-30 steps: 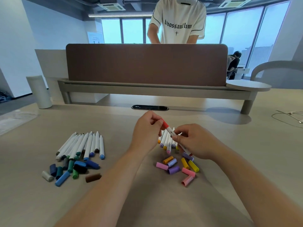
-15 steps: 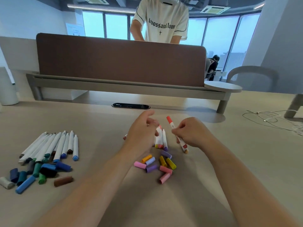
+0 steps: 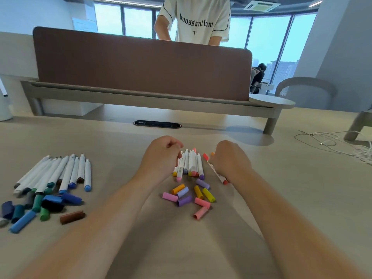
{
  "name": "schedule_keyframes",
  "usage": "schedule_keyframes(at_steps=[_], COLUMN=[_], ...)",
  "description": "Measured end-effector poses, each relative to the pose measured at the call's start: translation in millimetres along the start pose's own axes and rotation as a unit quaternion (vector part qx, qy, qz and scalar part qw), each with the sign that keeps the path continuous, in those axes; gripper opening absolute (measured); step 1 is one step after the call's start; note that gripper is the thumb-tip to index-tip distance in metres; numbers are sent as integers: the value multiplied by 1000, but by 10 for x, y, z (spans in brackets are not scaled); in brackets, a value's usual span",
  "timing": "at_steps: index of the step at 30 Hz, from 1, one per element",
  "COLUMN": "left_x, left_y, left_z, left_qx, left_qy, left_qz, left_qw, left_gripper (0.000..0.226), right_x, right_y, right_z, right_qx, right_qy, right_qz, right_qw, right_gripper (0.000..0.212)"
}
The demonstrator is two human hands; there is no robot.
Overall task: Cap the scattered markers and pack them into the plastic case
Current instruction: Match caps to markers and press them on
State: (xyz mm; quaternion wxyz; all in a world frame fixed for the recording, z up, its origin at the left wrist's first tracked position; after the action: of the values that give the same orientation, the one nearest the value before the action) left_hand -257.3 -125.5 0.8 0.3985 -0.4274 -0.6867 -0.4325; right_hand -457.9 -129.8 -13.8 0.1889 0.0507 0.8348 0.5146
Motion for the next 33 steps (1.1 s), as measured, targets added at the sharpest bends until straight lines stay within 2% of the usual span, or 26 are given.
schedule_keyframes(at_steps=[3, 7, 9, 10, 12, 14, 16, 18, 22, 25, 28, 33], left_x=[-9, 11, 21, 27, 39, 58, 82, 98, 166, 228, 240, 228], left_y=[-13, 3, 34, 51, 68, 80, 65, -12, -150, -186, -187, -208], left_z=[-13, -16, -24, -28, -34, -36, -20, 28, 242, 409, 435, 436], left_qx=[-1, 5, 12, 16, 17, 12, -11, -70, -202, -264, -256, -250], left_qy=[-14, -26, -31, -33, -39, -55, -78, -104, -151, -192, -204, -201], left_qz=[-17, -29, -48, -55, -71, -108, -154, -203, -274, -326, -339, -350], left_qw=[1000, 999, 998, 998, 997, 993, 985, 971, 928, 887, 882, 880], left_gripper=[24, 25, 25, 25, 25, 24, 19, 13, 15, 20, 18, 11], right_x=[-242, -482, -521, -535, -574, -600, -593, -561, -459, -413, -351, -256], right_y=[-19, -180, -223, -233, -266, -277, -192, -34, 192, 237, 288, 297], right_z=[-15, 56, 68, 74, 92, 112, 111, 105, 176, 282, 356, 420], right_qx=[-12, -110, -137, -142, -147, -154, -142, -129, -136, -155, -147, -162], right_qy=[33, 88, 98, 105, 113, 119, 125, 114, 37, -24, -42, -64], right_qz=[0, 90, 117, 131, 152, 164, 161, 112, -55, -236, -348, -423], right_qw=[999, 986, 979, 976, 971, 967, 969, 979, 988, 959, 925, 889], right_gripper=[21, 21, 15, 8, 20, 12, 14, 27, 28, 18, 10, 10])
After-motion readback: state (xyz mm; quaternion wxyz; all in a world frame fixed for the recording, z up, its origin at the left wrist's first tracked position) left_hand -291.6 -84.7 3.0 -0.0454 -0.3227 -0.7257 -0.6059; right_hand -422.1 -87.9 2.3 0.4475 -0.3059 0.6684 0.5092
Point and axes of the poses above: each hand's wrist, its own z-axis away from the middle knuckle, its own y-axis out of the back of the hand, x = y × z, the point moved 10 cm from there along -z, towards the middle knuckle, and after that the axes turned 15 degrees about x, right-handed, at the moved point
